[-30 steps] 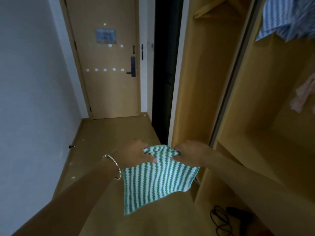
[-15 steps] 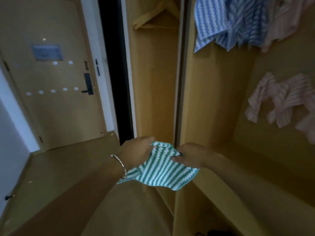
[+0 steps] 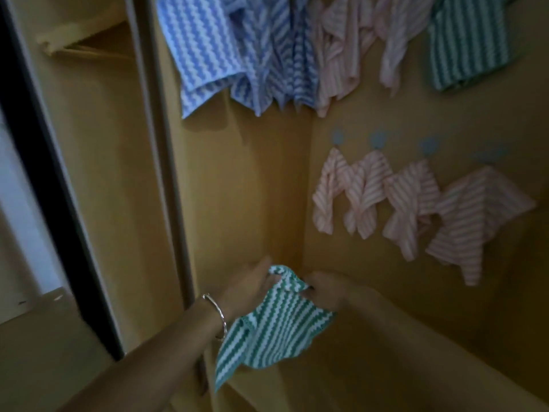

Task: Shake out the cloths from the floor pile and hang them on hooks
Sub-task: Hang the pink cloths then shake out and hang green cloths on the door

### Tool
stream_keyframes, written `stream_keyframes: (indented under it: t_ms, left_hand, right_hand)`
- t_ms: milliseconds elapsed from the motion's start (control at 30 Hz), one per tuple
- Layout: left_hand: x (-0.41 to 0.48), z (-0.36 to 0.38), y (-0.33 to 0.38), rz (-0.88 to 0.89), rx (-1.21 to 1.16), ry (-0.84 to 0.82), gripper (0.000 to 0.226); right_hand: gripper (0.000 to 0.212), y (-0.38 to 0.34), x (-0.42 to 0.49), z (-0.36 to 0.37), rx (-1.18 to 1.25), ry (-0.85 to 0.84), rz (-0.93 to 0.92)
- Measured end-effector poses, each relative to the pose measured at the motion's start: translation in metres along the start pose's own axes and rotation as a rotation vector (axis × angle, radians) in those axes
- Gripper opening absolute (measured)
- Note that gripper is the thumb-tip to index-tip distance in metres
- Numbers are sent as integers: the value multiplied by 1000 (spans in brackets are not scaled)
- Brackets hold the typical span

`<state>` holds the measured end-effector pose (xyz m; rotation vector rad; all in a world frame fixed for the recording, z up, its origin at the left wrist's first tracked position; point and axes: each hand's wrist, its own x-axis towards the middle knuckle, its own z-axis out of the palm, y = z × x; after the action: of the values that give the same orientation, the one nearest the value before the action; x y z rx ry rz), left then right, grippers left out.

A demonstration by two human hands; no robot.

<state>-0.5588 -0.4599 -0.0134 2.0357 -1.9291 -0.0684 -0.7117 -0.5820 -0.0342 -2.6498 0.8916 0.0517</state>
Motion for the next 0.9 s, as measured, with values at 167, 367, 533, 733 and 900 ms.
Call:
stream_keyframes:
  t_ms: [167, 367, 533, 733, 900]
  left_hand:
    - [88, 5, 9, 233, -149, -73, 50]
    - [203, 5, 36, 497, -200, 7, 51]
    - [267, -8, 83, 691, -134, 89, 43]
    - [325, -76, 153, 851, -216, 346, 35]
    - [351, -146, 223, 905, -321, 557, 28]
  right_hand:
    - [30, 65, -1, -44, 87, 90, 171]
    - [27, 105, -16, -128, 124, 311, 317]
    - [31, 117, -39, -174, 164, 463, 404]
    - [24, 130, -70, -245, -152, 917, 363]
    - [26, 139, -84, -310, -266, 1278, 181]
